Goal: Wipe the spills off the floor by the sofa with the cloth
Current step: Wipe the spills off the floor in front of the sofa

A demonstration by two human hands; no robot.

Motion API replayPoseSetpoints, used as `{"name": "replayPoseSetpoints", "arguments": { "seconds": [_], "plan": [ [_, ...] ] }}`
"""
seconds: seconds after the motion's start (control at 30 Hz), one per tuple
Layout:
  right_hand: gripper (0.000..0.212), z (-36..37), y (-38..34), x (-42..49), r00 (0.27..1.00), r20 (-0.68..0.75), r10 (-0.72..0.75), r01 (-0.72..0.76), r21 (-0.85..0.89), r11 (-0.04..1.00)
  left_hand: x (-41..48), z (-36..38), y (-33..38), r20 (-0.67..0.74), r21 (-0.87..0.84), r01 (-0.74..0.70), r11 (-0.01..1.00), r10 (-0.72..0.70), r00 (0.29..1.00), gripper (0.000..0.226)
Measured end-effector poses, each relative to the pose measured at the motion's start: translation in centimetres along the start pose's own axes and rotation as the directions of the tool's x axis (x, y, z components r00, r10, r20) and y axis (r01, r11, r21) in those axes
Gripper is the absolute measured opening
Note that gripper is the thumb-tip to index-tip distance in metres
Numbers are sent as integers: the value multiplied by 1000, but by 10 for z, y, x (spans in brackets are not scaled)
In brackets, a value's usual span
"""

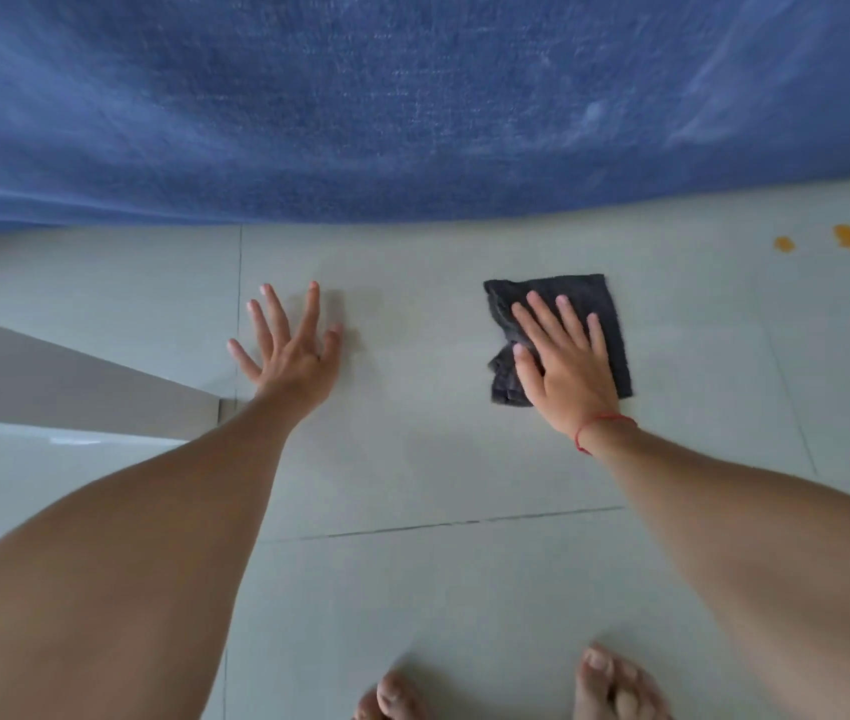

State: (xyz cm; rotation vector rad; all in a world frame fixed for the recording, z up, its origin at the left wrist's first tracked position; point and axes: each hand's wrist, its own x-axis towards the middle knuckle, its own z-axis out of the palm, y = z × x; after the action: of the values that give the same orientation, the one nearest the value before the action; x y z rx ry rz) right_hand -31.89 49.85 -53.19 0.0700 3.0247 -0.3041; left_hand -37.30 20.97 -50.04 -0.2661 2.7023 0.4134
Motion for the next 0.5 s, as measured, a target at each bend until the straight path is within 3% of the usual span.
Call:
{"name": "replayPoseSetpoints", "arguments": {
  "seconds": [0.07,0.17,0.3,0.4,0.5],
  "plan": [
    [58,-5,16,-1,978,-24,209,-209,14,978,-3,3,-12,31,15,58,998,-59,998,59],
    [54,-3,-1,16,884,-48,465,-461,73,884,-7,12,-20,18,41,86,995,-87,996,59],
    [57,5,-60,43,767,-42,640,-624,178,761,-4,12,-21,43,31,71,997,-73,996,58],
    [56,13,-121,63,850,-33,526,-509,204,836,-3,10,-23,56,19,66,998,-67,996,58],
    [56,26,-175,58,977,-62,202,-190,164,968,-3,8,-21,71,18,67,998,-68,995,58]
  ]
}}
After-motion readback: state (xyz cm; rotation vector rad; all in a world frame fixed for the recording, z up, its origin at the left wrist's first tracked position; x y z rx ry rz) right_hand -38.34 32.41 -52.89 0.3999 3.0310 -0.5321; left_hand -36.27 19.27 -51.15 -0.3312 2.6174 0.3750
